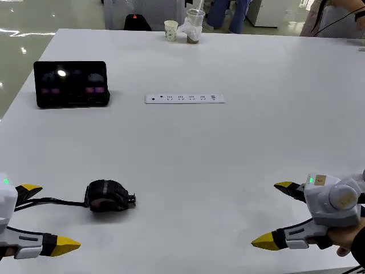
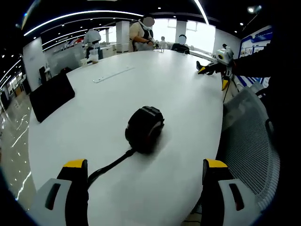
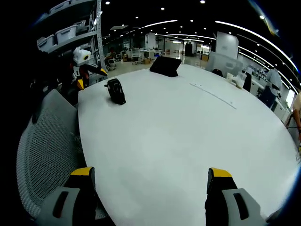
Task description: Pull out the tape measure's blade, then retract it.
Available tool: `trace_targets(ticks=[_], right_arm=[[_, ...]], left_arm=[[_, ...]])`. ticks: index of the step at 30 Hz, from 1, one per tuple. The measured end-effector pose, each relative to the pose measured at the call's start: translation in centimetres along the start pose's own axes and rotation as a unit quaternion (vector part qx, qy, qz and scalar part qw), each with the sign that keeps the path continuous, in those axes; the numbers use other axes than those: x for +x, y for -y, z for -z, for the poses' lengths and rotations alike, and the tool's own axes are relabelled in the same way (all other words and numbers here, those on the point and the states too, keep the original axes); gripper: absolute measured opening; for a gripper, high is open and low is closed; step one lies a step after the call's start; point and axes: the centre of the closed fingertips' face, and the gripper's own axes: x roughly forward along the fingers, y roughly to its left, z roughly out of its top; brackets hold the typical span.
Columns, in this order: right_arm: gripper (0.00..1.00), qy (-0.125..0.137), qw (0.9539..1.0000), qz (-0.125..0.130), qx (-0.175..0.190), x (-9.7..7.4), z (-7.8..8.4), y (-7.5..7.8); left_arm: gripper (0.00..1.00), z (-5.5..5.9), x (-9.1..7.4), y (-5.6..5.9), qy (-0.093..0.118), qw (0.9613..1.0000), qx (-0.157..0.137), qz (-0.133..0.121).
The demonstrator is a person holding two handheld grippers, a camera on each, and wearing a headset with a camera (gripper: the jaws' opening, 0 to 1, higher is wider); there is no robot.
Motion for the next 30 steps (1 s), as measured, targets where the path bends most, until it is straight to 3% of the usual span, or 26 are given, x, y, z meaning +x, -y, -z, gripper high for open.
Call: trace_targets(ticks=[8, 22, 30], right_arm=[[0.99, -0.006, 0.9999, -0.014, -0.008, 0.7, -0.5, -0.1], [0.99, -0.011, 0.9984, -0.031, -0.047, 2.2, -2.3, -0.1], [0.99, -0.01, 0.9972, -0.041, -0.061, 3.3, -3.7, 0.0]], left_arm=[[0.89, -0.2, 0.5, 0.0, -0.015, 0.9994, 0.022, 0.021], [0.92, -1.1, 1.7, 0.0, -0.031, 0.9968, 0.055, 0.05], [0.93, -2.0, 2.7, -0.1, -0.044, 0.992, 0.093, 0.074]])
